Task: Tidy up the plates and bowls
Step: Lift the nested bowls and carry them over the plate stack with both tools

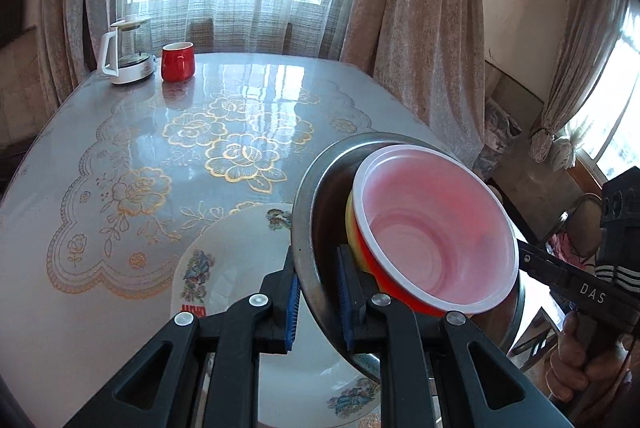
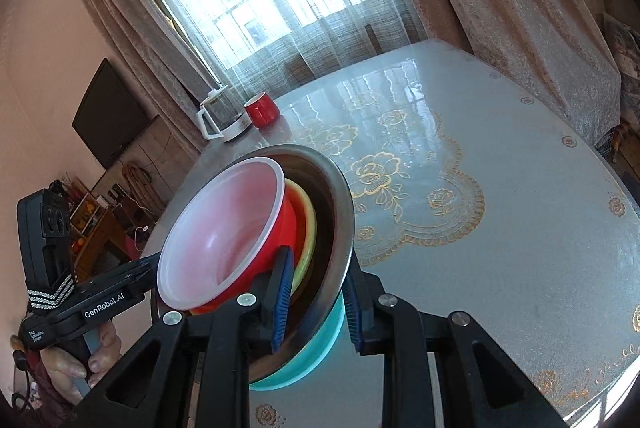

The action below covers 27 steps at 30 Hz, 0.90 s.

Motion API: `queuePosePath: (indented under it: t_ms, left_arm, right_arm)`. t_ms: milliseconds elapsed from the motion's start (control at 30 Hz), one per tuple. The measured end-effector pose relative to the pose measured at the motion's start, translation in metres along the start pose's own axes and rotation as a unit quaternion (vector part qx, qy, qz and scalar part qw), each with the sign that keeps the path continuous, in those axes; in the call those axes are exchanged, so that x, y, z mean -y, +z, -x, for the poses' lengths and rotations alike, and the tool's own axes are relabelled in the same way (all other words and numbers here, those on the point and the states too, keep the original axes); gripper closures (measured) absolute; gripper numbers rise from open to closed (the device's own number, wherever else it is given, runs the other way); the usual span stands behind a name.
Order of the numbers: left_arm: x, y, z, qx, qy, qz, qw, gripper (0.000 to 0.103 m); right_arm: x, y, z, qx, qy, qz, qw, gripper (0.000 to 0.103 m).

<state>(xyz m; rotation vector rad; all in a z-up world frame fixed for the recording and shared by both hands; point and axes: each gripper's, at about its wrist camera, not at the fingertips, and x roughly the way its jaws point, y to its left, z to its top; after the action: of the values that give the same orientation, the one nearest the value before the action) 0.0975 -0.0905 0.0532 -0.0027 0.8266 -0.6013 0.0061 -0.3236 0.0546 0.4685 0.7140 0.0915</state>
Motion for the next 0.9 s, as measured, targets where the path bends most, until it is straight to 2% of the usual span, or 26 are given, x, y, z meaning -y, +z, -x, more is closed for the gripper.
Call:
queuePosePath:
  t_ms: [267, 433, 567, 800, 900]
  left_arm:
    - [-0.051, -0.026, 0.016, -0.005, 0.031, 0.049, 0.9983, 0.086]
    - [-0.066, -0.04, 0.013, -0.019, 0.039, 0.071, 0.9966, 0.086]
    - [-0.071, -0.045, 0.004, -0.03, 0.03, 0.081, 0.9959, 0.085]
    - [-0.063, -0.045, -0.008, -0.041, 0.017, 0.075, 0.9962, 0.083]
    - [-0.059, -0.045, -0.013, -0.046, 0.024, 0.068, 0.9963, 0.083]
  right_arm:
    - [-0.043, -0.008, -0.038, -0.042, 0.029, 0.047, 0.998, 0.078]
    - [-0.05, -0.017, -0.061, -0.07, 0.032, 0.051, 0.996, 0.078]
    - [-0.048, -0.023, -0.077, -0.087, 0.023, 0.045, 0.995, 0.078]
    - [-0.033, -0.027, -0.084, -0.092, -0.002, 0.026, 0.995, 0.078]
    - [-0.029, -0.028, -0.085, -0.094, -0.012, 0.022, 0.995, 0.078]
